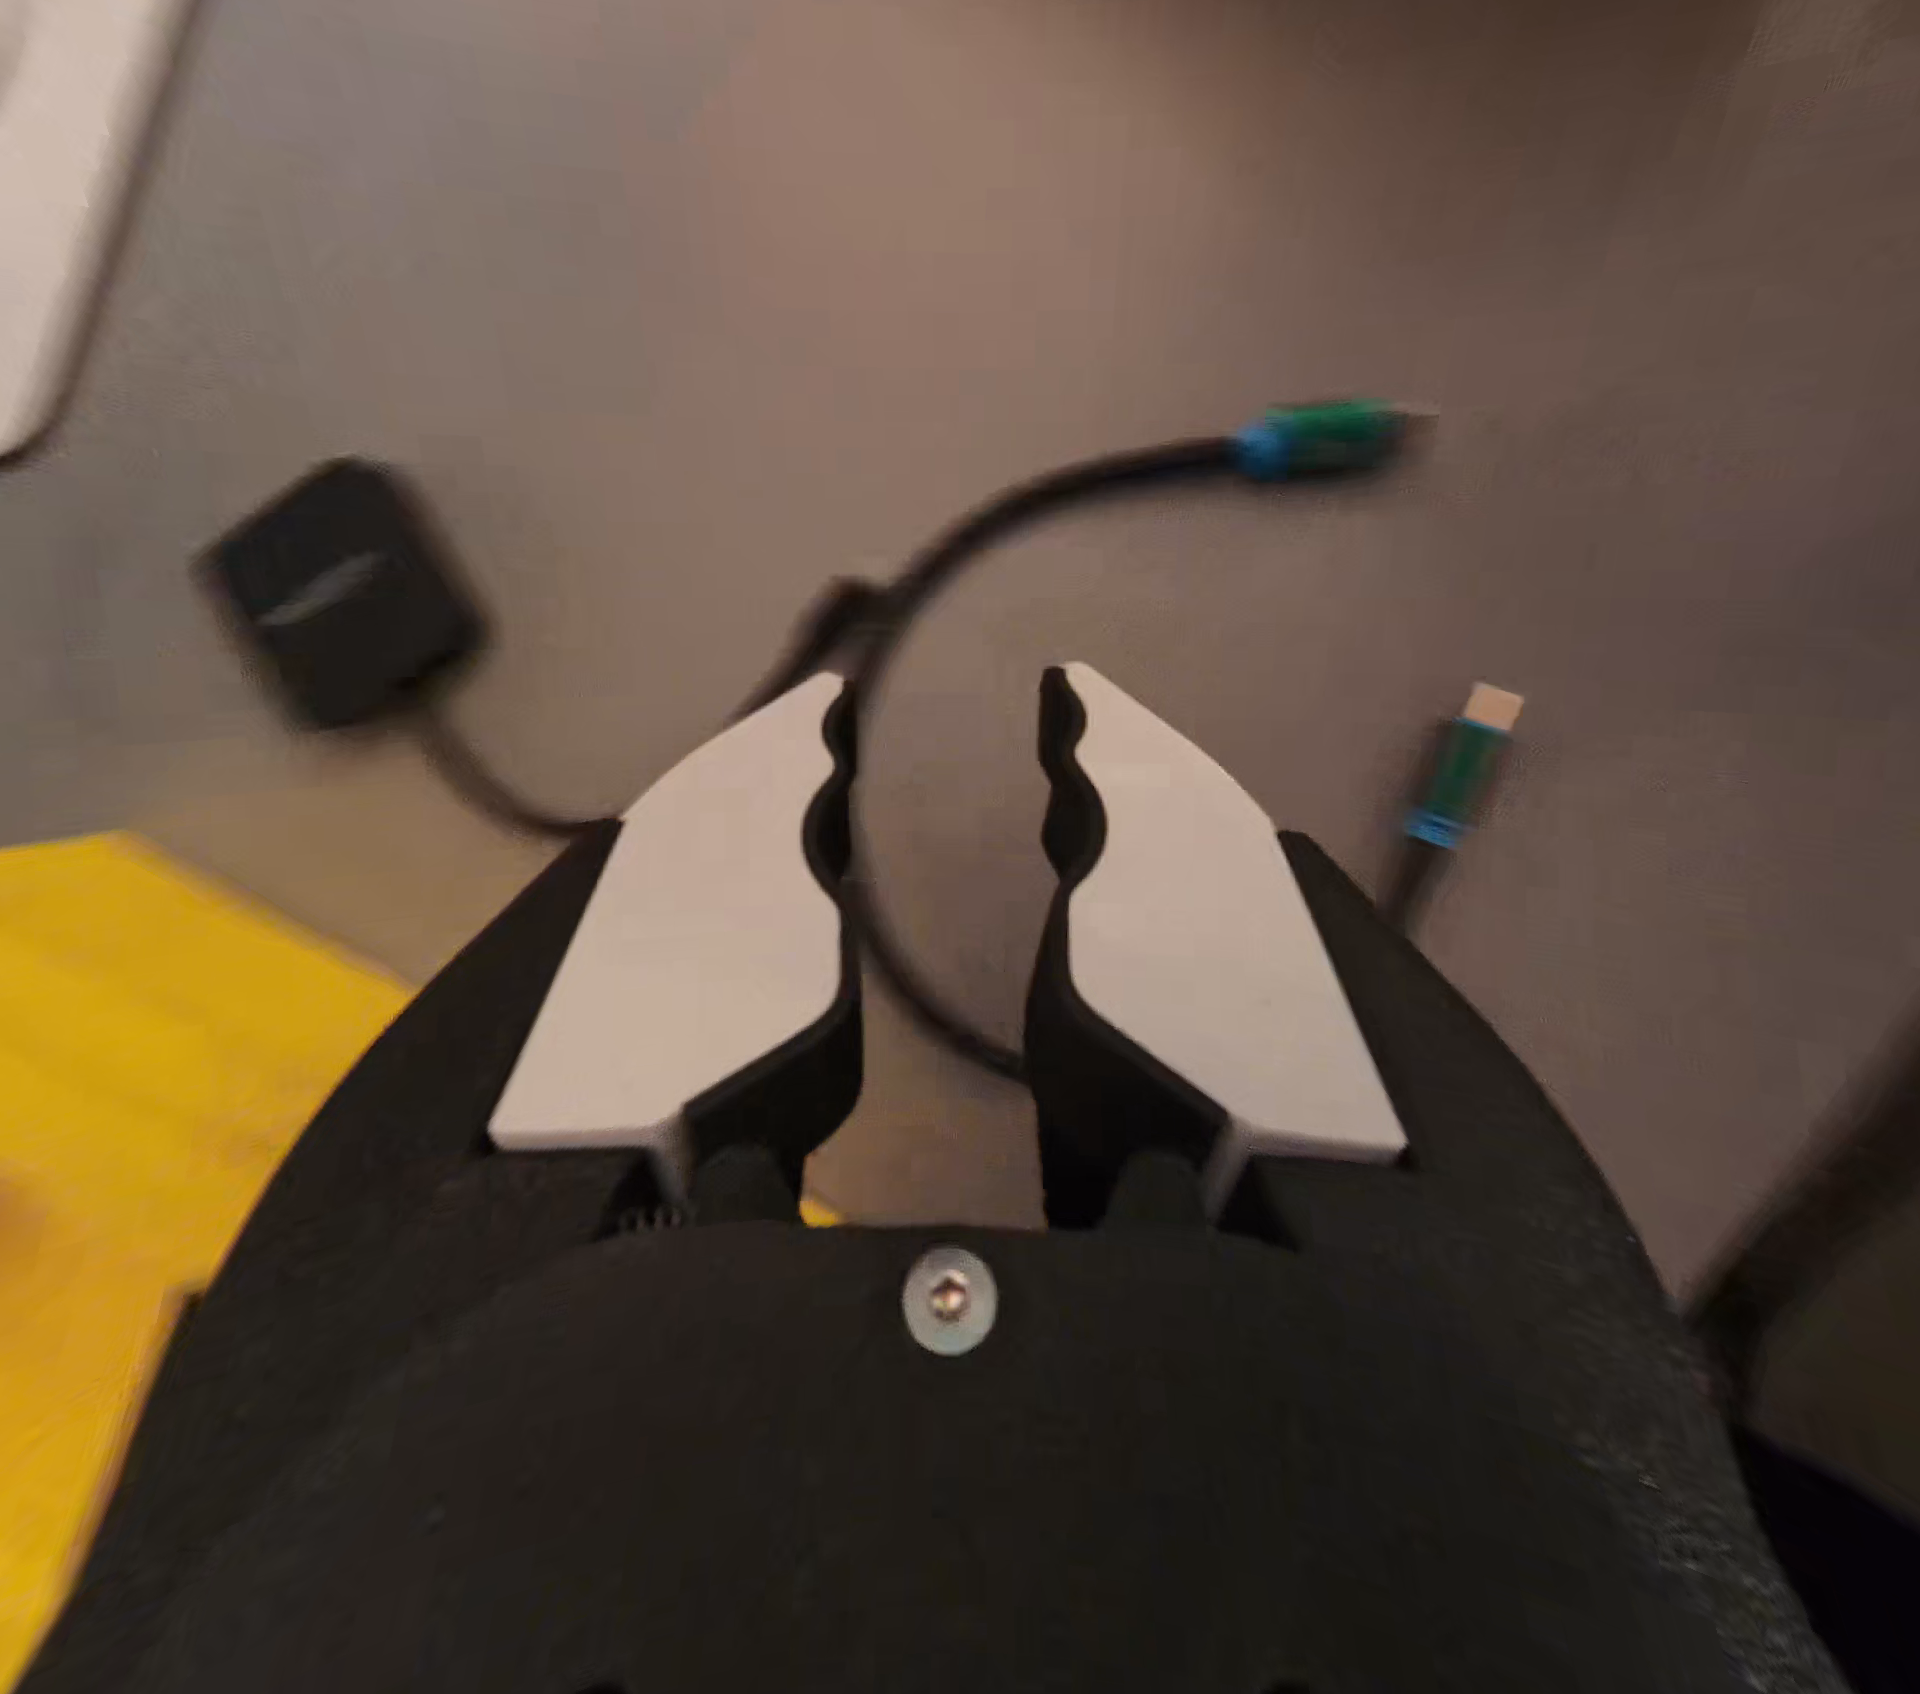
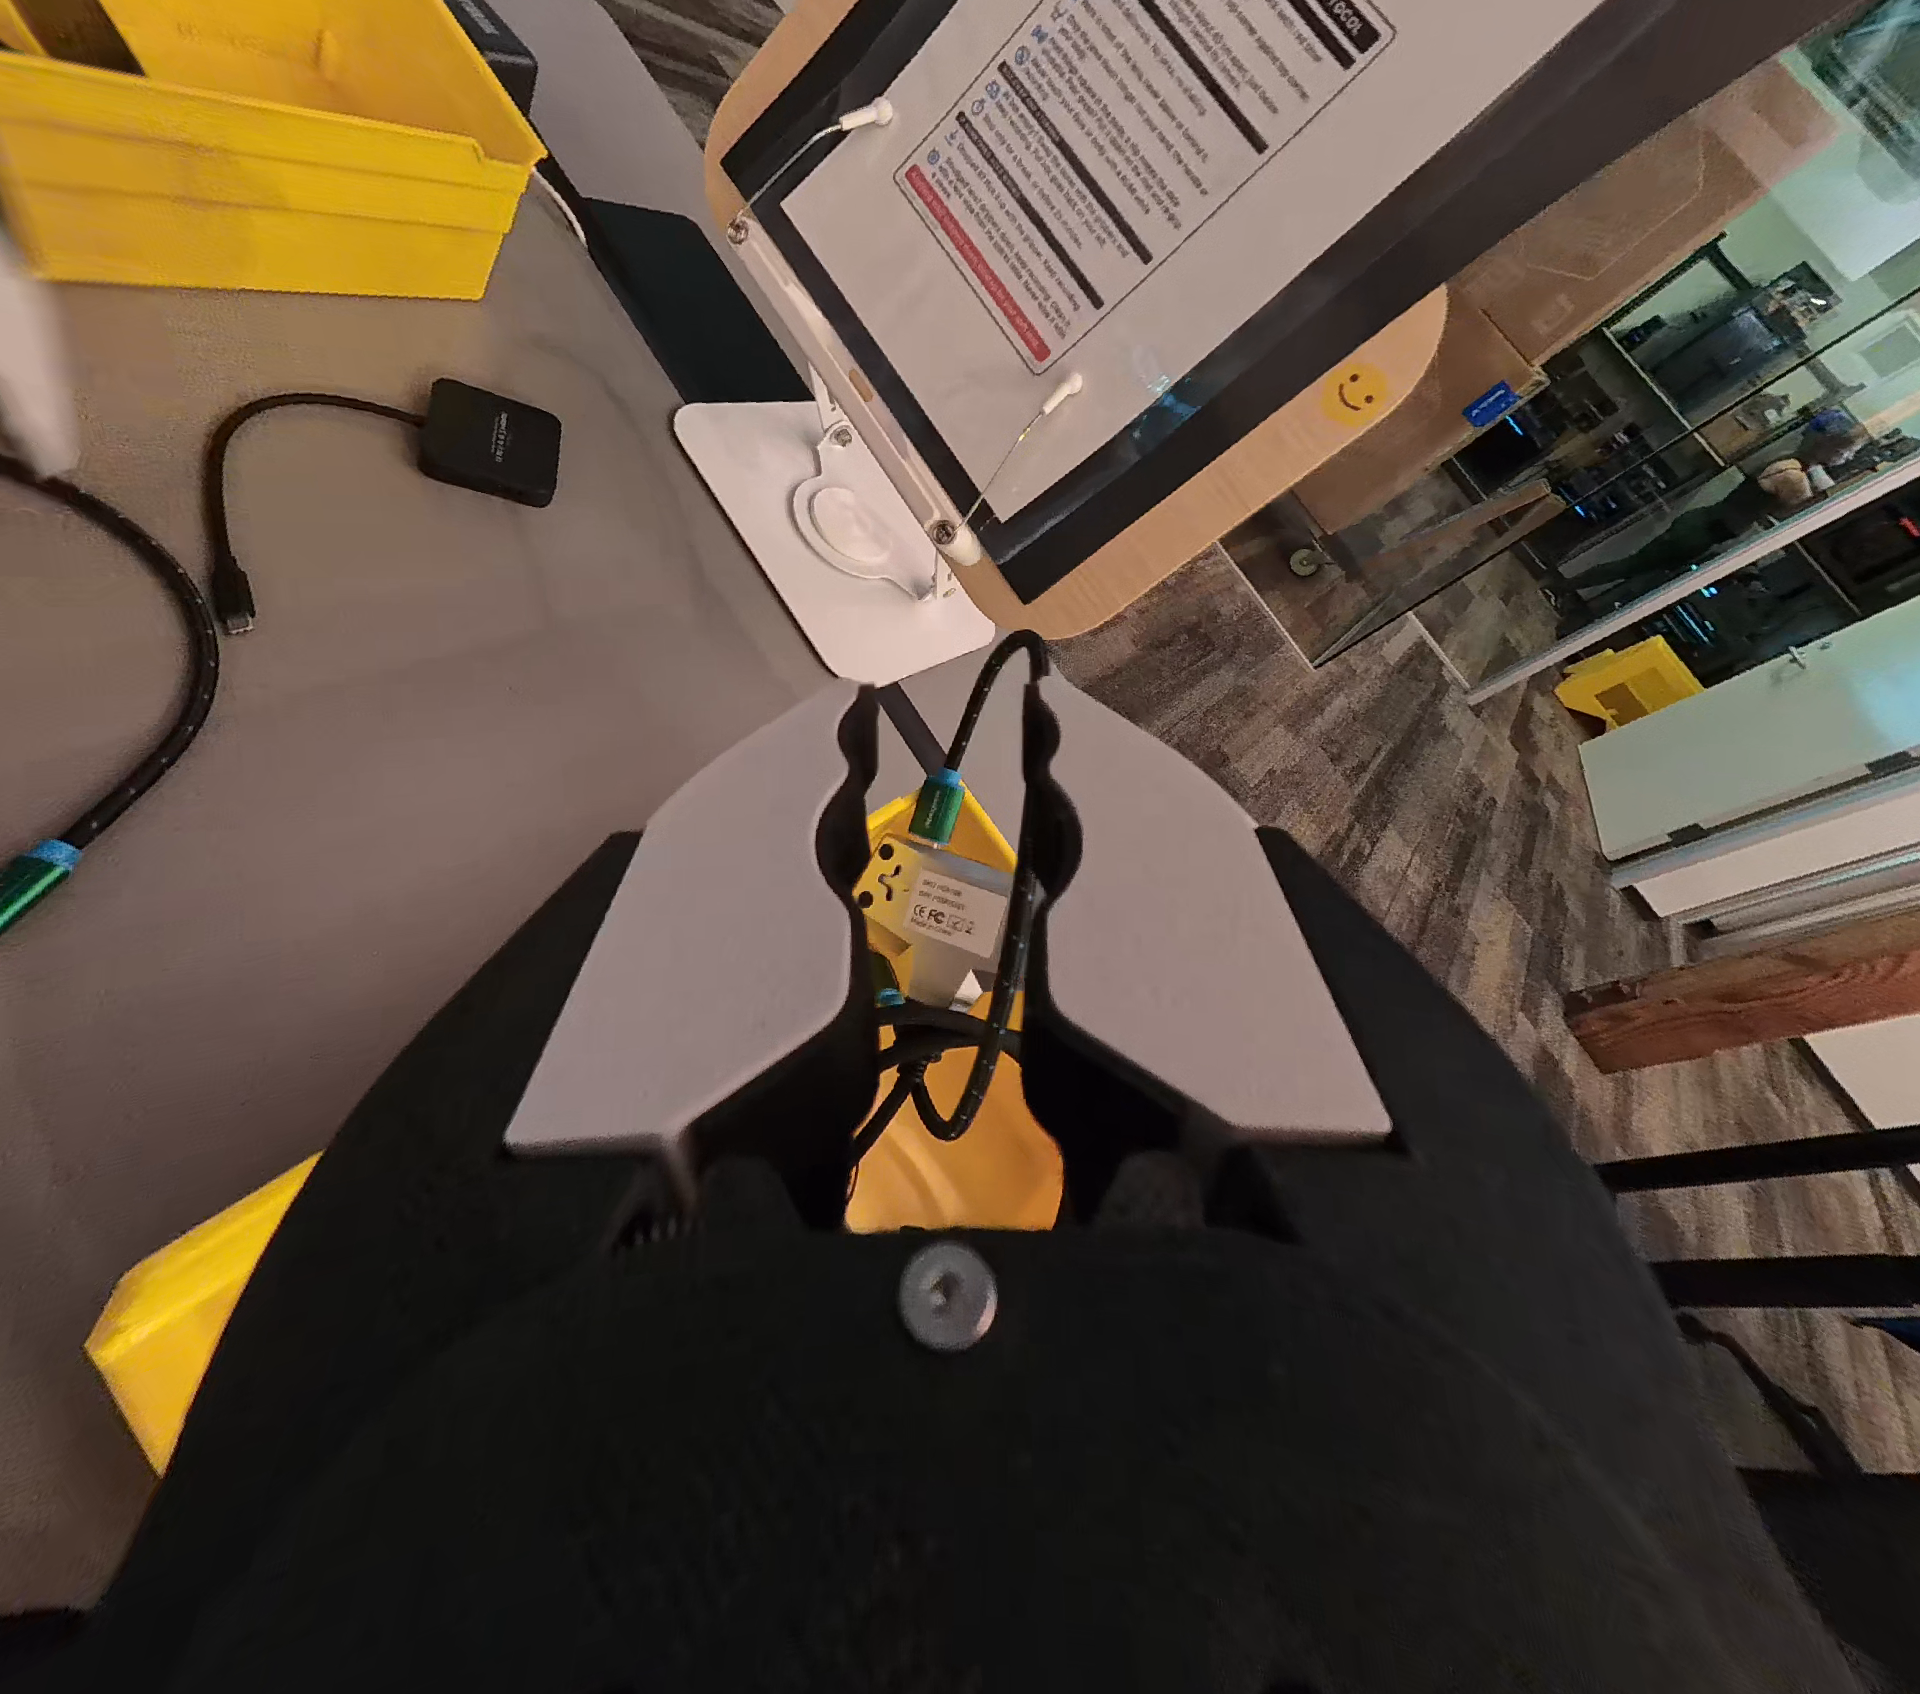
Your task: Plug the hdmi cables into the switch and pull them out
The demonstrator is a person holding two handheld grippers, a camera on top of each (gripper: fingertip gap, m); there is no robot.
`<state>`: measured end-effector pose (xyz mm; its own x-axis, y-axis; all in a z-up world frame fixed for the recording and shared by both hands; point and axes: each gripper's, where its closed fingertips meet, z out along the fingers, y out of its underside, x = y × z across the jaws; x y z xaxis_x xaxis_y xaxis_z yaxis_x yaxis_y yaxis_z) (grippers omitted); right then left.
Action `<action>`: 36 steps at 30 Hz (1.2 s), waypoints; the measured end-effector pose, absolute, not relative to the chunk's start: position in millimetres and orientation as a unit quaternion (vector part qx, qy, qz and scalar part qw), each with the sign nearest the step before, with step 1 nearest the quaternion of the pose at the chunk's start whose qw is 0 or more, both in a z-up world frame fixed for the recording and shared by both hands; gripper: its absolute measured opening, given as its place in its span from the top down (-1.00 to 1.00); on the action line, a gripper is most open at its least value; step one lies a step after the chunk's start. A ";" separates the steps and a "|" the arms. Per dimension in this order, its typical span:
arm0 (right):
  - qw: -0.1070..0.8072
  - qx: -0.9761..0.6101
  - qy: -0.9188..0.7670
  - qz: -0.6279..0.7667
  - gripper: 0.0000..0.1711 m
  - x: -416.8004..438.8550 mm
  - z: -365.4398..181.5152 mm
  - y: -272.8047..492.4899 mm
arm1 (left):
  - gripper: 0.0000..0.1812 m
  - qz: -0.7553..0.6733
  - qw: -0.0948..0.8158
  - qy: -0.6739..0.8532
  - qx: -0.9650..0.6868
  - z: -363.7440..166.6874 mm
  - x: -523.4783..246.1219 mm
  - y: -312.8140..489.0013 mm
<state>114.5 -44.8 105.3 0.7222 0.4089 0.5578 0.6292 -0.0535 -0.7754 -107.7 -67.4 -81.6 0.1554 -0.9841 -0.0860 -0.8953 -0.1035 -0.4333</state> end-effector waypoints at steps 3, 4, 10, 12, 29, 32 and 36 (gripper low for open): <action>0.590 -0.719 -0.357 -0.085 0.68 115.9 106.8 -45.4 | 0.62 -0.178 0.146 0.681 -0.695 -103.2 -118.1 -146.3; 0.591 -0.718 -0.358 -0.083 0.68 115.1 106.9 -45.6 | 0.61 -0.172 0.128 0.693 -0.688 -115.8 -126.2 -162.9; 0.586 -0.711 -0.380 -0.077 0.68 98.4 104.1 -47.9 | 0.69 -0.110 0.115 0.703 -0.693 -161.3 -149.9 -174.8; 0.582 -0.709 -0.392 -0.076 0.67 90.1 101.4 -48.4 | 0.91 -0.137 0.098 0.695 -0.699 -161.4 -148.1 -178.2; 0.542 -0.658 -0.461 0.246 0.67 -35.5 78.6 -69.7 | 0.93 -0.346 0.403 0.550 -0.645 -1.4 -108.9 -118.2; 0.513 -0.651 -0.460 0.318 0.44 -57.9 69.5 -75.7 | 0.93 -0.368 0.437 0.514 -0.640 20.0 -116.5 -105.1; 0.416 -0.681 -0.431 0.420 0.35 -86.4 41.5 -82.5 | 0.93 -0.382 0.468 0.479 -0.637 32.5 -131.4 -98.0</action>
<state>-86.4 -82.5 41.5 0.2746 0.9375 -0.2137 0.2385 -0.2817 -0.9294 -131.4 -98.0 32.5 0.2487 -0.9678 0.0385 -0.2528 -0.1033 -0.9620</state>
